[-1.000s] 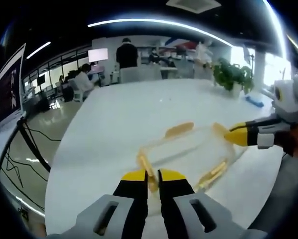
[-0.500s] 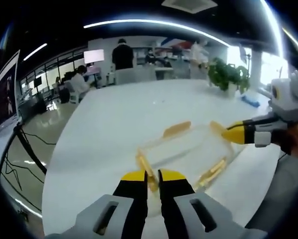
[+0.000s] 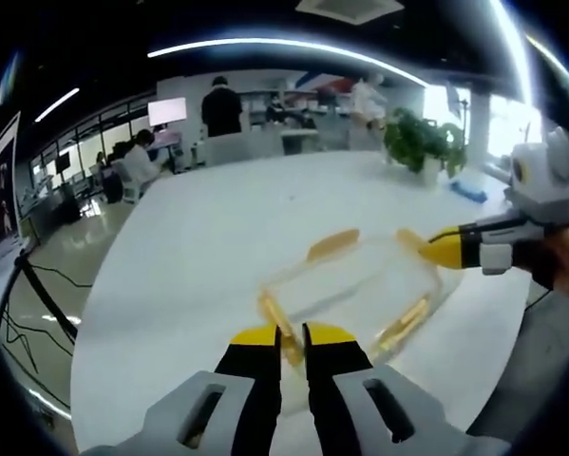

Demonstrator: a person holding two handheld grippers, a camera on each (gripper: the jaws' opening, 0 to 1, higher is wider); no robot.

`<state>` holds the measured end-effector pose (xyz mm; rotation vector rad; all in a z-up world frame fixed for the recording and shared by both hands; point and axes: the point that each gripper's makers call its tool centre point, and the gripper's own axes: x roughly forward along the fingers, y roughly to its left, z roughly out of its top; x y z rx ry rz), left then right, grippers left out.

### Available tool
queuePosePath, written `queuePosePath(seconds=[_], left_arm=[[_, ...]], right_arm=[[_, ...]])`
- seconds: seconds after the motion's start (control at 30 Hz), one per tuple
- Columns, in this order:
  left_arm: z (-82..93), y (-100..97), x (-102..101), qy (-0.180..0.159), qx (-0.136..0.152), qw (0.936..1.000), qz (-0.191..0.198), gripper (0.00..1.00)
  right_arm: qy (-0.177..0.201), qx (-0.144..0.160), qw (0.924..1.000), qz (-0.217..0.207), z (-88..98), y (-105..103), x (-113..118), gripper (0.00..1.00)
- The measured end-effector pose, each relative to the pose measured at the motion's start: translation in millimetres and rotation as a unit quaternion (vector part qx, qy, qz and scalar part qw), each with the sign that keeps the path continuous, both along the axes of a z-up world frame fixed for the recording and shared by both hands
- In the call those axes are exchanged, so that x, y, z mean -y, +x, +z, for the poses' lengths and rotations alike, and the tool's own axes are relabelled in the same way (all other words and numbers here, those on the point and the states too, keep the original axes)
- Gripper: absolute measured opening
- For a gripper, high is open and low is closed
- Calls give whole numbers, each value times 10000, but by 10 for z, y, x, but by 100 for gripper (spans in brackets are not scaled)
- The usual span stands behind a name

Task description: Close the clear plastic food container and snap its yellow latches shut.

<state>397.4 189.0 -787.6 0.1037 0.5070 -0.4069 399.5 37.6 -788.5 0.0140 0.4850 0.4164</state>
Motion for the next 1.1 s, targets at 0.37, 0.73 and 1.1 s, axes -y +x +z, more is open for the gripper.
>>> queuePosePath(seconds=[0.37, 0.73, 1.1], left_arm=[[30, 33, 293, -41, 16, 9998, -168, 6], [55, 62, 639, -14, 55, 9991, -423, 6], [137, 90, 959, -338, 54, 9976, -609, 6]], right_arm=[[-45, -9, 9998, -176, 13, -1, 283, 1], [-46, -30, 9992, -390, 33, -5, 629, 1], [-64, -27, 9976, -686, 28, -8, 971, 1]])
